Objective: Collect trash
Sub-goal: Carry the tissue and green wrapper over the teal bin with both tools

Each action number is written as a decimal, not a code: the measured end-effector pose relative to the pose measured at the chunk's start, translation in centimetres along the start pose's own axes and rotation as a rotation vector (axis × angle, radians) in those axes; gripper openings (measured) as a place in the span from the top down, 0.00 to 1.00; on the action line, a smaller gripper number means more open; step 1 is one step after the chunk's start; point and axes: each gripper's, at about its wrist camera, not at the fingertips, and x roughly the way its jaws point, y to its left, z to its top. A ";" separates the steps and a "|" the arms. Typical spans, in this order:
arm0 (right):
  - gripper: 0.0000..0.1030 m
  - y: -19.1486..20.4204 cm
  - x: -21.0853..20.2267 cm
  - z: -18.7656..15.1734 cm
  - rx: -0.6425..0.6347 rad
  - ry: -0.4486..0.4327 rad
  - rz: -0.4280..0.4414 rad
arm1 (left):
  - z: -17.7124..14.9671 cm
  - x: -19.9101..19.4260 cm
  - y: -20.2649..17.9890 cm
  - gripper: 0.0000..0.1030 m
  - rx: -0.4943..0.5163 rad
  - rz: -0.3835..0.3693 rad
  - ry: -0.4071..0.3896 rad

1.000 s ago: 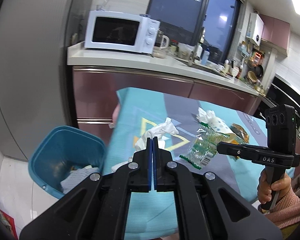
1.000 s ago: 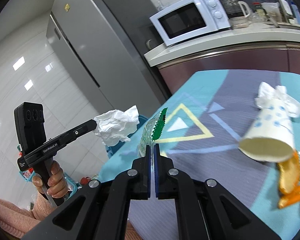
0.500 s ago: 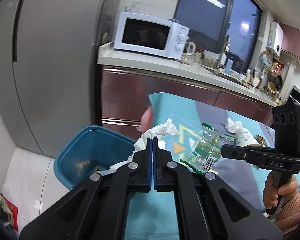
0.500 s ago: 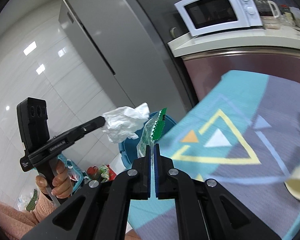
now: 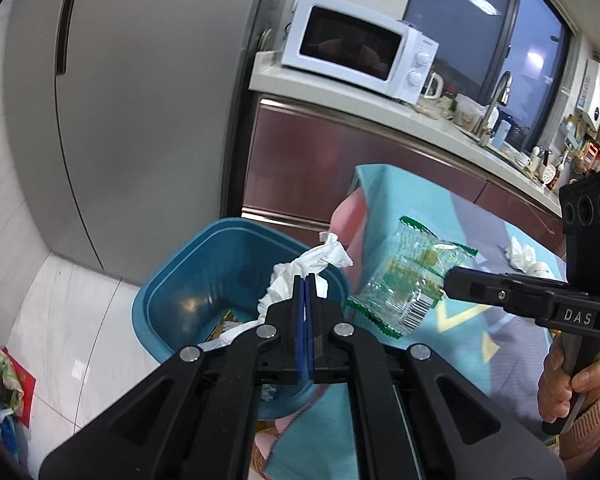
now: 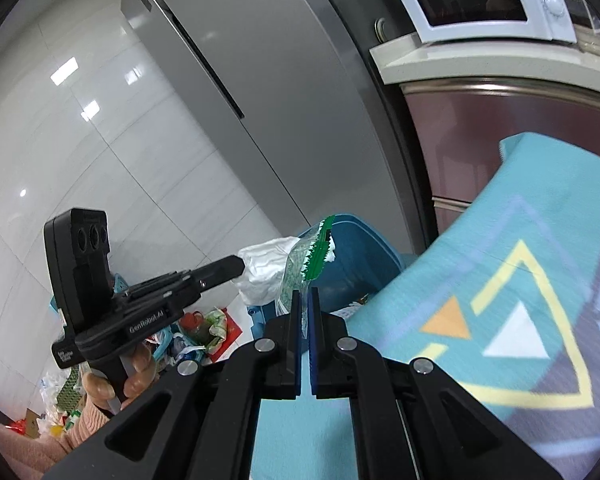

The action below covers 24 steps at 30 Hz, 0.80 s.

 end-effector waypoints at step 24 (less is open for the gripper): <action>0.86 -0.4 7.4 1.2 -0.006 0.135 -0.102 | -1.4 8.6 2.7 0.95 -0.096 0.056 0.109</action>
